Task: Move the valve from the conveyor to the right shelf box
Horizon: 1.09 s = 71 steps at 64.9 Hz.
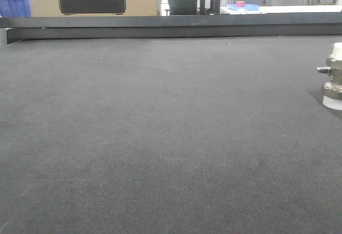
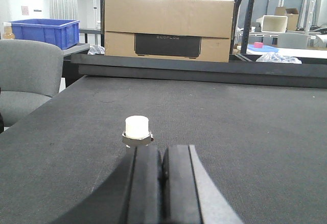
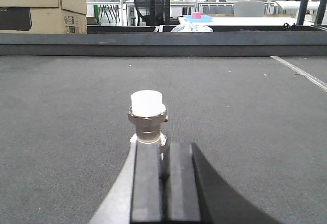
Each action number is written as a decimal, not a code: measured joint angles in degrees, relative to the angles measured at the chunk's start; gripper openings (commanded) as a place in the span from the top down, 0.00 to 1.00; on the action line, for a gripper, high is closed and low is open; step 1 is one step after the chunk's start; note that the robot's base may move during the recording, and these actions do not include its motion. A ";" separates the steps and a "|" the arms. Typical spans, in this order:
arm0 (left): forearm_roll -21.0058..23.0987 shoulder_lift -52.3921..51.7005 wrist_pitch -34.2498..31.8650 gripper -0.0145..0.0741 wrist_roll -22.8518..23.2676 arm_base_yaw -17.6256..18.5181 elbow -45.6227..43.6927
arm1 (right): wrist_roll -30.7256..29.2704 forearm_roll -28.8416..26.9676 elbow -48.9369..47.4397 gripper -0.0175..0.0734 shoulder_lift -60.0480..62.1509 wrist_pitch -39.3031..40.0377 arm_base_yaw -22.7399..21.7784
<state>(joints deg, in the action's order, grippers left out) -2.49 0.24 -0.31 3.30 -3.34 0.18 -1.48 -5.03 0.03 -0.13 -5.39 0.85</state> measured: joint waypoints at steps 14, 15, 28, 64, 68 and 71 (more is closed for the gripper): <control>0.00 0.00 0.00 0.96 0.00 0.00 0.00 | 0.00 0.00 0.00 0.98 0.00 0.00 0.00; 0.00 0.00 0.00 0.96 0.00 0.00 0.00 | 0.00 0.00 0.00 0.98 0.00 0.00 0.00; 0.00 0.00 0.00 0.96 0.00 0.00 0.00 | 0.00 0.00 0.00 0.98 0.00 0.00 0.00; 0.00 -0.09 -6.16 0.96 0.00 0.00 0.00 | 0.00 0.00 -0.03 0.98 0.00 9.24 0.00; 0.11 -0.09 -7.91 0.96 0.00 0.00 -0.18 | 0.00 0.00 -1.52 0.98 0.00 9.03 0.00; 0.11 -0.09 -8.00 0.96 0.00 0.00 -1.25 | 0.00 0.00 -4.16 0.98 0.00 7.93 0.00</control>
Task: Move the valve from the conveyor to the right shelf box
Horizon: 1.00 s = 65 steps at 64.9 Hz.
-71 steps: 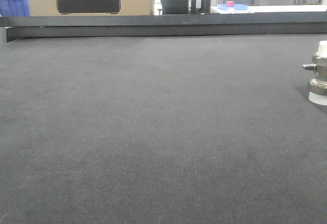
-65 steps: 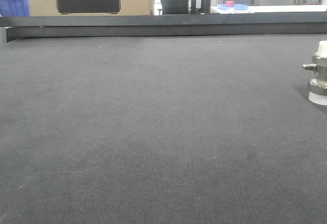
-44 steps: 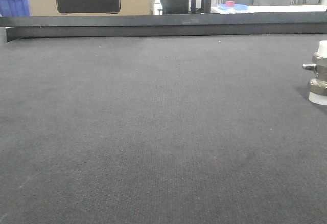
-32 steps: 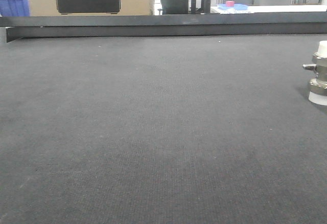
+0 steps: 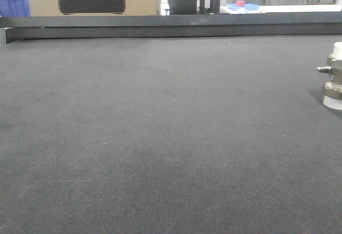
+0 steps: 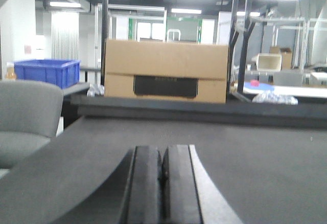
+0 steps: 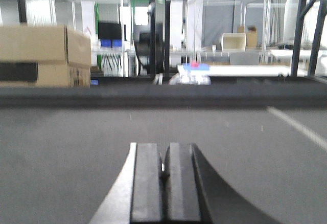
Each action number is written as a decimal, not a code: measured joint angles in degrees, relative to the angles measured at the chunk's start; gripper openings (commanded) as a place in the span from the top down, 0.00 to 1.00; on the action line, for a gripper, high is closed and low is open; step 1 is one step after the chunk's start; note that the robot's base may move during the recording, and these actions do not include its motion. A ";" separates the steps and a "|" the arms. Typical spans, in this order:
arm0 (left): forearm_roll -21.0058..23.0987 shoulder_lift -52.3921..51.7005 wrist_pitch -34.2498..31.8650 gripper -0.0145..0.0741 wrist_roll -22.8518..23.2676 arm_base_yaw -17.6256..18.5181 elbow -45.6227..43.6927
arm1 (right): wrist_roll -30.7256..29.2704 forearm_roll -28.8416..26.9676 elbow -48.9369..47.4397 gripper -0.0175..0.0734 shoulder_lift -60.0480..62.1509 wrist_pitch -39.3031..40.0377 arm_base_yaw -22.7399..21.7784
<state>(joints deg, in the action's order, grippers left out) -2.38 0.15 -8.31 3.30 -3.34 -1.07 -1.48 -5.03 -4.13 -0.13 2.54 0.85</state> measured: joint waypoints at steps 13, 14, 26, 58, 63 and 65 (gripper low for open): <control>-1.19 1.57 8.31 0.79 0.00 0.00 -13.20 | 0.00 0.00 -15.85 0.76 -1.09 -7.06 0.00; -1.31 2.20 9.54 0.76 0.00 0.00 -14.29 | 0.00 0.00 -16.82 0.73 -1.49 -7.77 0.00; -1.84 11.20 24.63 0.16 0.00 0.00 -28.86 | 0.00 0.00 -26.32 0.23 -9.81 -10.66 0.00; -1.73 39.59 49.08 0.24 0.83 1.64 -55.84 | -0.26 0.00 -43.99 0.18 -39.55 -27.06 0.04; -1.73 44.19 53.60 0.24 1.08 1.68 -59.64 | -0.81 0.00 -49.75 0.18 -44.72 -33.04 0.91; -1.73 45.86 54.96 0.24 1.22 1.68 -61.23 | -0.94 0.00 -52.60 0.18 -47.25 -34.98 1.35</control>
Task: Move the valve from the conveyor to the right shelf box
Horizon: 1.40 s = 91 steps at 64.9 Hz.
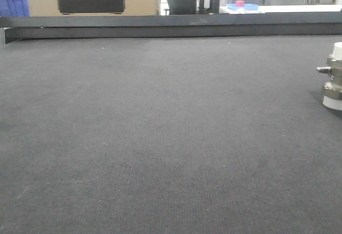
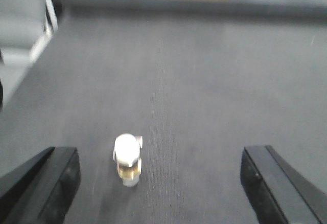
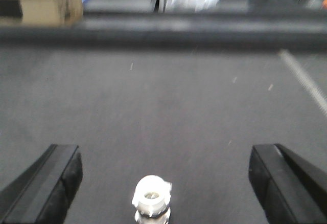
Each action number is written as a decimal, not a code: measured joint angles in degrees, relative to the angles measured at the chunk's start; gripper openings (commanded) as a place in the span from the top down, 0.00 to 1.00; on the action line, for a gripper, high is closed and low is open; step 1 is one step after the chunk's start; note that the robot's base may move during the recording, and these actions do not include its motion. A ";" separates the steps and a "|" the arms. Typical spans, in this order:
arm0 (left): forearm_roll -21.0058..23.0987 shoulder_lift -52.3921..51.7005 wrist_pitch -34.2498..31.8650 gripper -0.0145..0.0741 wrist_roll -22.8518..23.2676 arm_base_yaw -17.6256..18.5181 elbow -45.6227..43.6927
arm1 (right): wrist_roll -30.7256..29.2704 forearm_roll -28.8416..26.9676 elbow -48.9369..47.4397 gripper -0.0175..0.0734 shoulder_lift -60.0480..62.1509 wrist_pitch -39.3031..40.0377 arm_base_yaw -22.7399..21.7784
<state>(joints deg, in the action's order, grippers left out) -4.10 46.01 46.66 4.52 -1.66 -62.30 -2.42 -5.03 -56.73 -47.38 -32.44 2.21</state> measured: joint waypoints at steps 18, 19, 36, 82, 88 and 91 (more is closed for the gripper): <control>2.20 17.61 11.52 0.24 -3.63 -1.72 -10.80 | -1.12 -0.12 -19.98 0.18 -19.65 -21.00 2.60; 2.79 18.24 11.80 0.24 -4.14 -2.10 -11.18 | -1.12 -0.12 -21.12 0.18 -20.43 -21.94 2.60; 12.08 27.50 17.35 0.24 -15.02 -11.65 -15.03 | -1.82 -0.12 -27.98 0.18 -33.11 -31.89 2.60; 12.46 33.35 18.92 0.24 -16.46 -12.60 -15.14 | -2.15 1.01 -28.15 0.18 -57.11 -30.17 2.60; 12.46 33.35 18.92 0.24 -16.46 -12.60 -15.14 | -2.15 1.26 -28.15 0.18 -57.67 -30.17 2.60; 12.46 33.35 18.92 0.24 -16.46 -12.60 -15.14 | -2.15 1.36 -28.15 0.20 -57.74 -30.04 2.60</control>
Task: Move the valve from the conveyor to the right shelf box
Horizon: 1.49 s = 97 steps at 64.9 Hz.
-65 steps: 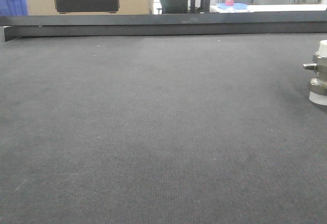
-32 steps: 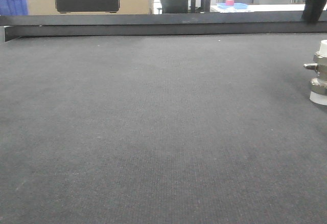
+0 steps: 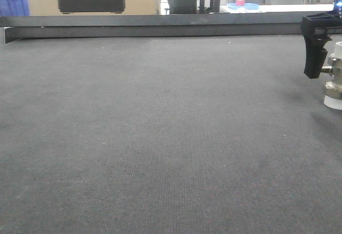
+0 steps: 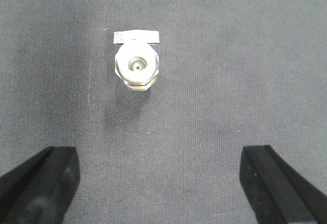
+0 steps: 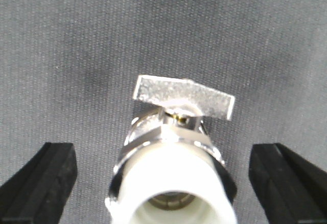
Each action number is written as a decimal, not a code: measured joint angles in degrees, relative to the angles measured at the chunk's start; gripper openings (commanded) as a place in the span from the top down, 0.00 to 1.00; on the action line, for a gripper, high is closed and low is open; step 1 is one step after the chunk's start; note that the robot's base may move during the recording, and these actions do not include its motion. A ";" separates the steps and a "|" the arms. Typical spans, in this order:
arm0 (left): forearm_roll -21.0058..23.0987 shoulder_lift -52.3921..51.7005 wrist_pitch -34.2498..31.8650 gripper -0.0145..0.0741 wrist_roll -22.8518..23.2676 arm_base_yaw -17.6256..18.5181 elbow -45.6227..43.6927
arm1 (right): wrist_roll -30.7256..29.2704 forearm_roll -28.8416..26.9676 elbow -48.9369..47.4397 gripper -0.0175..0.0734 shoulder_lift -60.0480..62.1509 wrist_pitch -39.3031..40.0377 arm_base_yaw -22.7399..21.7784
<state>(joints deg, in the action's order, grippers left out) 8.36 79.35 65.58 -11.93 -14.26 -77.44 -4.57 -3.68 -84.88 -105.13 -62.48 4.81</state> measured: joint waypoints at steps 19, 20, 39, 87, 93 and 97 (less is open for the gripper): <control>0.00 0.00 0.00 0.24 0.00 0.00 0.00 | 0.00 0.40 -0.10 0.97 0.00 -1.73 0.00; 0.00 0.00 0.00 0.24 0.00 0.00 0.00 | 0.00 0.40 -0.12 0.99 0.00 -1.73 0.00; -1.11 0.63 1.08 0.24 -0.07 0.00 -0.82 | 0.00 0.40 0.00 0.98 4.47 -2.29 0.00; -1.33 26.07 4.27 0.24 -2.84 0.00 -16.02 | 0.00 -0.44 12.02 0.98 23.85 -0.98 0.00; -1.33 28.01 3.89 0.24 -2.93 0.00 -16.02 | 0.00 -0.44 12.02 0.98 23.85 -0.46 0.00; -1.33 29.16 3.37 0.24 -2.93 0.00 -16.02 | 0.00 -0.44 12.02 0.98 23.85 -0.23 0.00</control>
<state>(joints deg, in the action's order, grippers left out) 7.03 108.51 68.95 -14.87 -14.26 -93.46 -4.57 -4.11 -72.86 -81.28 -62.70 4.81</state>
